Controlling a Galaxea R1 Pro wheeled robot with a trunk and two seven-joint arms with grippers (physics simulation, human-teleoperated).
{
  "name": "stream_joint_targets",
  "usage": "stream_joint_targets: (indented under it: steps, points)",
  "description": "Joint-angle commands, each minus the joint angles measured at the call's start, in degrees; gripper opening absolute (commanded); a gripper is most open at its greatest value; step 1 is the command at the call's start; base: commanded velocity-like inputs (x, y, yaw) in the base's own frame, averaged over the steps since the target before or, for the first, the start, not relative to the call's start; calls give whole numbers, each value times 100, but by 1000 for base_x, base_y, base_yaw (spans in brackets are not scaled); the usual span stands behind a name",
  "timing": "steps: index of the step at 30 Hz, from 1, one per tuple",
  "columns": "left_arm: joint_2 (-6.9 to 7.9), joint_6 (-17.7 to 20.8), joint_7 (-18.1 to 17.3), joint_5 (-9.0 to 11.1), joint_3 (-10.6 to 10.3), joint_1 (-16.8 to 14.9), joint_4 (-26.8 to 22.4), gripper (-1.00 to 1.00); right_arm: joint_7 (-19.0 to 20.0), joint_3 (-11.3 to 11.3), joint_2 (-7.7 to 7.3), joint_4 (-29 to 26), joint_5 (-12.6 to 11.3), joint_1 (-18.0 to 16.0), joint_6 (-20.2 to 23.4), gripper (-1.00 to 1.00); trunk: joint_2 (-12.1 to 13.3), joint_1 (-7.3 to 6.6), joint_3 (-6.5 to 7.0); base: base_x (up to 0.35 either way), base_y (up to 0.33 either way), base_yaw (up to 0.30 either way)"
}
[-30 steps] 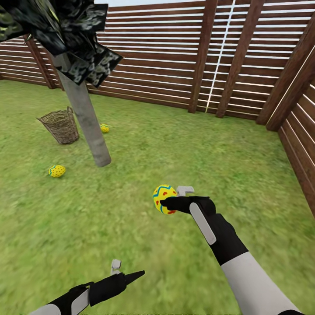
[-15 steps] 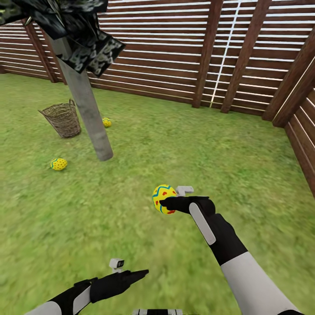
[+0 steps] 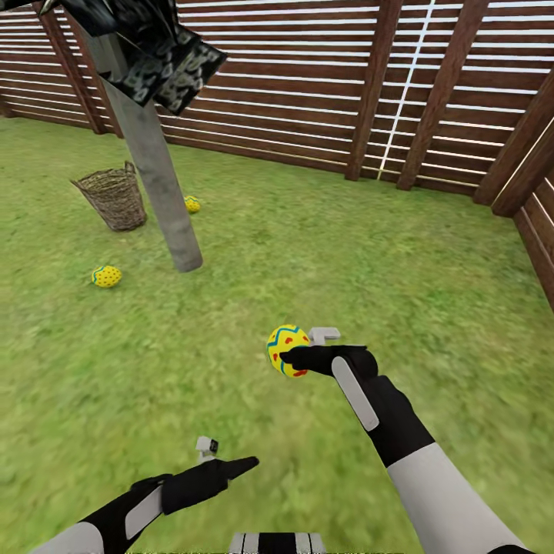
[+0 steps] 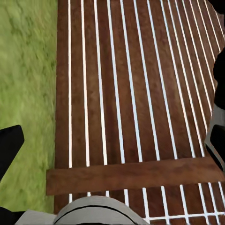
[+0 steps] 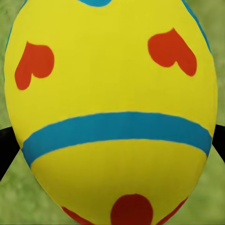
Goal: Take the three Easter eggs out of the wicker basket on the lawn in the garden, then place them on the lawn next to a single tree (choose any tree) so that all three eggs are next to the same tree and none are left in the basket.
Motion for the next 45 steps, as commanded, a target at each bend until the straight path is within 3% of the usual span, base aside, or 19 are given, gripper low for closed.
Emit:
stream_joint_targets:
  steps: [1, 7, 21, 29, 34, 36, 40, 45]
  points:
    - [17, 104, -13, 53, -32, -6, -33, 100, -57, 2, 0, -13, -66, -3, 15, -100, -43, 21, -32, 0, 0, 67]
    - [17, 386, -4, 28, 146, -6, -133, 100, -54, -4, -8, -21, -66, -3, 15, -100, -284, 153, -195, 0, 0, 67]
    - [1, 326, 18, 10, 142, -6, -134, 100, -54, -11, -18, -24, -66, -3, -20, -100, -846, 461, -576, 0, 0, 61]
    - [45, 325, 15, 9, 145, -6, -132, 100, -54, -5, -18, -30, -66, -3, -29, -100, -1166, 636, -734, 0, 0, -103]
    - [212, 325, 48, 18, 153, -6, -132, 100, -54, -1, -10, -26, -73, -3, -53, -100, -1175, 650, -821, 0, 0, -202]
    - [229, 325, 68, 21, 188, -6, -120, 100, -54, 4, -9, -29, -75, -3, -55, -100, -1178, 655, -864, 0, 0, -38]
    - [224, 333, 136, 18, 495, -6, -123, 100, -54, 5, -9, -30, -75, -3, -58, -100, -1183, 666, -974, 0, 0, -3]
    - [224, 327, 112, 18, 520, -6, -132, 100, -54, 4, -9, -21, -75, -3, -57, -100, -1190, 679, -1130, 0, 0, 0]
